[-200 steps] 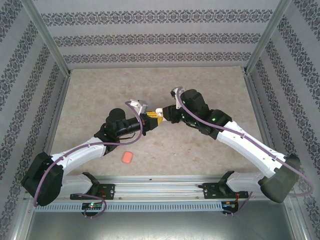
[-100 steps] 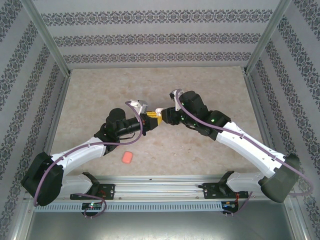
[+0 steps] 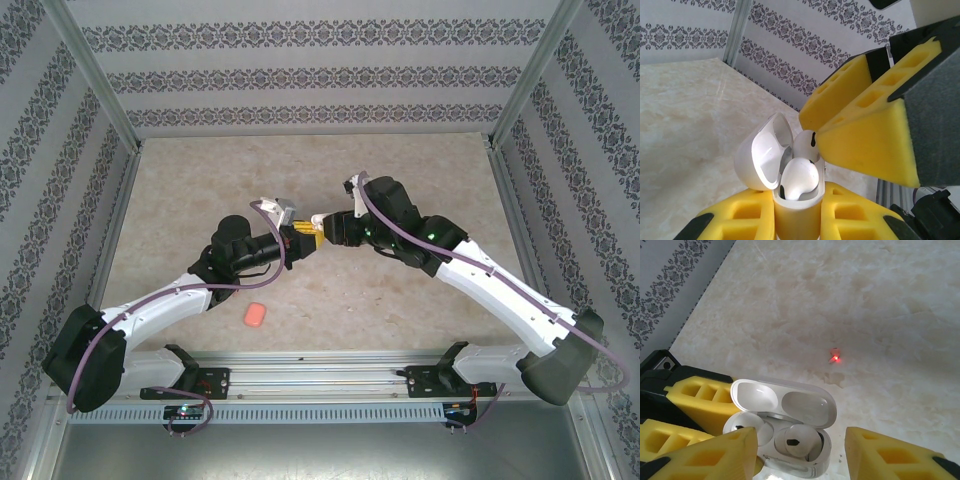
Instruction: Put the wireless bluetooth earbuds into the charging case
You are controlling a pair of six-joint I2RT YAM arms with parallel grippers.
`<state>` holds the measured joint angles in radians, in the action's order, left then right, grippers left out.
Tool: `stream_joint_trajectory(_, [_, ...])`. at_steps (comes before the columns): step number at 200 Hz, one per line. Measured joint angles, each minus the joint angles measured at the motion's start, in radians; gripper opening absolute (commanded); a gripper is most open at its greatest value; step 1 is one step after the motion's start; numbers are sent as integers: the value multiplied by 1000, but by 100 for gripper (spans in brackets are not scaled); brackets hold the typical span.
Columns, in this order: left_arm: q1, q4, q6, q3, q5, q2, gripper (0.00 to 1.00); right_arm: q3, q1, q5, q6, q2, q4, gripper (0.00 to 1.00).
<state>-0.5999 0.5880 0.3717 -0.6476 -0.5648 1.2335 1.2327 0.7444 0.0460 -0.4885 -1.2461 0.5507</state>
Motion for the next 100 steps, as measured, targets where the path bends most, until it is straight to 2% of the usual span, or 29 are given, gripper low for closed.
stream_joint_trajectory(100, [0,0,0,0,0,-25,0,39,-8,44,-66,0,36,52])
